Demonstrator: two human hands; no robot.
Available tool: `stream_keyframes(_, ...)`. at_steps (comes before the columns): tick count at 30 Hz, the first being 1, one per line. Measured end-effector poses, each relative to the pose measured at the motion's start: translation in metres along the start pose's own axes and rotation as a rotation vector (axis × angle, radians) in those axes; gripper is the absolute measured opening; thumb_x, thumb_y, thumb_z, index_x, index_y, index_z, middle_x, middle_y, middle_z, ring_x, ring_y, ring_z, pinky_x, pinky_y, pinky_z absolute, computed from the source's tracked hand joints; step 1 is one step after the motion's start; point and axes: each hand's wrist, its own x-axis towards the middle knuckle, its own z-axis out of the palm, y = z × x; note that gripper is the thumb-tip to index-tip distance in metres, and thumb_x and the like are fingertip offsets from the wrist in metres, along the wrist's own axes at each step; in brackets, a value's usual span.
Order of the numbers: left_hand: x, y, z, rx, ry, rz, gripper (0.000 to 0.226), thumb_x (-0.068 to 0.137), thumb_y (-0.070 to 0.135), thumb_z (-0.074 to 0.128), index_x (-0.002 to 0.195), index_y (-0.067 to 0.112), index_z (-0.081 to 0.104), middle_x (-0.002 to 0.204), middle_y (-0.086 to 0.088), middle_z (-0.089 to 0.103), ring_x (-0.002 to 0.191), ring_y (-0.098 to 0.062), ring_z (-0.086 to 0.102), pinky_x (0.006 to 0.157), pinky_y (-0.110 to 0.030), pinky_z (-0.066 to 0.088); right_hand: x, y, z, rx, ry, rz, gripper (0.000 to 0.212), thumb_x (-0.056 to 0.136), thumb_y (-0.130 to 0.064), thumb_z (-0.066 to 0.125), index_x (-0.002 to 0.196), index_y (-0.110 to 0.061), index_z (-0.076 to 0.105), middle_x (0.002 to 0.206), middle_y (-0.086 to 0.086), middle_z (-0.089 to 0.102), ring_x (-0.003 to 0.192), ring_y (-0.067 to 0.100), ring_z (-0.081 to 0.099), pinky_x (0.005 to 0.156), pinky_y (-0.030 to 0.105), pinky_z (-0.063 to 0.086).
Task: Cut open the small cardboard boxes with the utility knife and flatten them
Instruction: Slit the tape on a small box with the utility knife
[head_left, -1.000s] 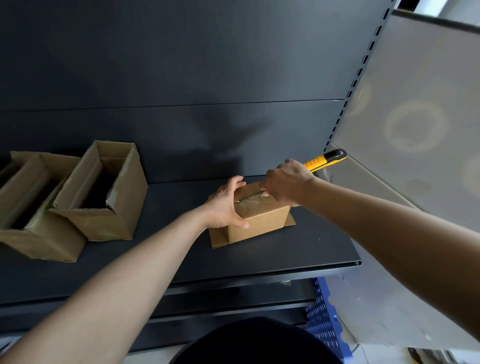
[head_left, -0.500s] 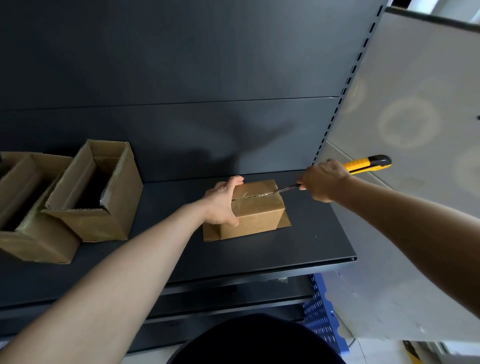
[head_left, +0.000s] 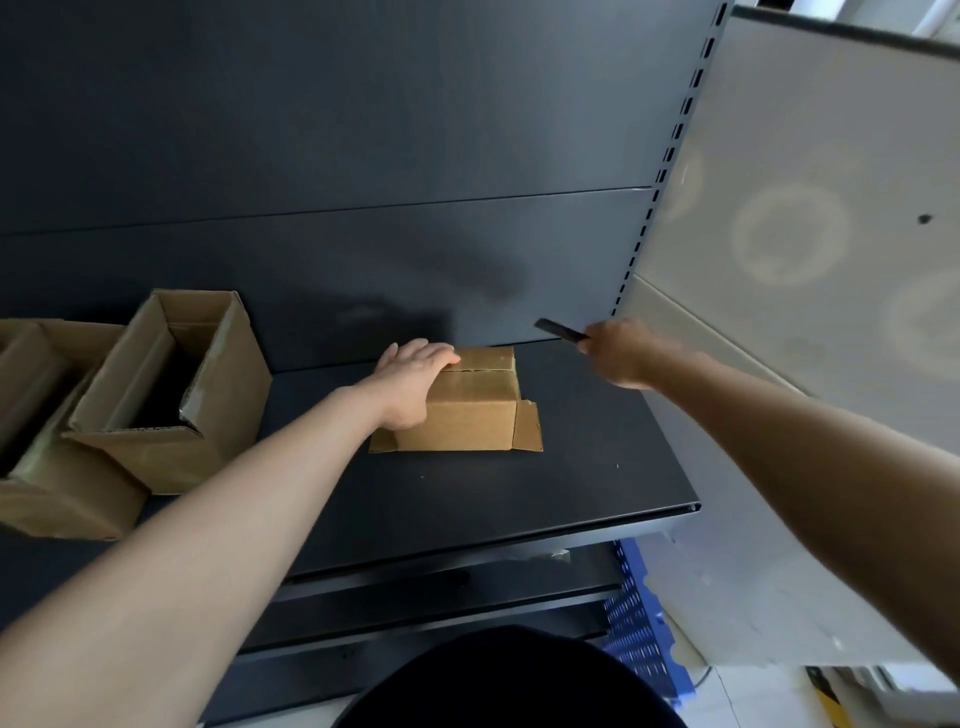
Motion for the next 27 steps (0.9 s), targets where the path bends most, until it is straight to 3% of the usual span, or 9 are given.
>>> stream_keyframes(2, -0.001, 0.006, 0.003, 0.047, 0.082, 0.025, 0.082, 0.072, -0.014, 0.046, 0.143, 0.02, 0.027, 0.148, 0.003, 0.021, 0.138, -0.02, 0.013, 0.115, -0.039, 0.012, 0.005, -0.02, 0.007, 0.324, -0.03, 0.052, 0.026, 0.101, -0.023, 0.035, 0.112, -0.008, 0.052, 0.088, 0.01, 0.059, 0.065, 0.024, 0.062, 0.06, 0.031, 0.051)
stream_keyframes(4, -0.003, 0.008, 0.008, 0.064, 0.168, 0.045, 0.075, 0.072, -0.014, 0.045, 0.139, 0.019, 0.034, 0.138, 0.001, 0.028, 0.128, -0.02, 0.023, 0.109, -0.038, 0.021, 0.006, -0.033, 0.013, 0.668, -0.07, 0.107, 0.024, 0.101, -0.032, 0.039, 0.097, -0.012, 0.051, 0.07, 0.005, 0.055, 0.049, 0.016, 0.055, 0.046, 0.023, 0.044)
stream_keyframes(6, -0.006, 0.009, 0.012, 0.047, 0.211, 0.059, 0.068, 0.075, -0.013, 0.045, 0.135, 0.018, 0.038, 0.133, 0.0, 0.032, 0.123, -0.019, 0.027, 0.106, -0.037, 0.025, 0.005, -0.041, 0.017, 0.821, -0.124, 0.076, 0.02, 0.099, -0.033, 0.046, 0.088, -0.017, 0.047, 0.061, 0.002, 0.049, 0.046, 0.014, 0.049, 0.047, 0.023, 0.04)
stream_keyframes(10, -0.01, 0.009, 0.013, -0.054, 0.219, 0.045, 0.057, 0.08, -0.012, 0.046, 0.13, 0.016, 0.043, 0.129, 0.001, 0.035, 0.122, -0.017, 0.029, 0.104, -0.032, 0.026, 0.013, -0.049, 0.019, 0.86, -0.189, 0.052, 0.012, 0.098, -0.025, 0.05, 0.095, -0.014, 0.051, 0.058, 0.003, 0.051, 0.046, 0.015, 0.048, 0.056, 0.027, 0.04)
stream_keyframes(15, -0.009, 0.009, 0.012, -0.135, 0.216, 0.015, 0.045, 0.086, 0.014, 0.062, 0.13, 0.014, 0.049, 0.128, 0.0, 0.041, 0.126, -0.016, 0.032, 0.106, -0.031, 0.028, 0.019, -0.054, 0.03, 0.926, -0.235, 0.068, 0.014, 0.095, -0.014, 0.054, 0.108, -0.008, 0.053, 0.07, 0.008, 0.054, 0.052, 0.017, 0.05, 0.057, 0.028, 0.046)
stream_keyframes(19, -0.007, 0.01, 0.013, -0.208, 0.192, -0.054, 0.055, 0.086, 0.023, 0.065, 0.137, 0.018, 0.045, 0.131, 0.003, 0.038, 0.127, -0.015, 0.031, 0.104, -0.032, 0.029, 0.021, -0.05, 0.036, 0.929, -0.215, 0.017, 0.003, 0.095, -0.017, 0.054, 0.097, -0.015, 0.053, 0.066, 0.006, 0.055, 0.049, 0.015, 0.051, 0.054, 0.025, 0.045)
stream_keyframes(24, -0.003, 0.012, 0.012, -0.213, 0.193, -0.051, 0.042, 0.083, 0.023, 0.069, 0.122, 0.022, 0.054, 0.121, 0.006, 0.043, 0.117, -0.014, 0.036, 0.095, -0.03, 0.029, 0.026, -0.049, 0.041, 1.0, -0.177, 0.03, 0.017, 0.097, -0.03, 0.052, 0.102, -0.014, 0.057, 0.067, 0.007, 0.056, 0.052, 0.016, 0.051, 0.069, 0.033, 0.047)
stream_keyframes(27, -0.002, 0.011, 0.014, -0.21, 0.196, -0.04, 0.043, 0.084, 0.024, 0.069, 0.124, 0.022, 0.056, 0.125, 0.006, 0.043, 0.122, -0.013, 0.033, 0.099, -0.032, 0.027, 0.029, -0.052, 0.041, 0.937, -0.168, 0.046, 0.015, 0.095, -0.029, 0.055, 0.098, -0.014, 0.055, 0.058, 0.003, 0.055, 0.047, 0.015, 0.05, 0.067, 0.031, 0.043)
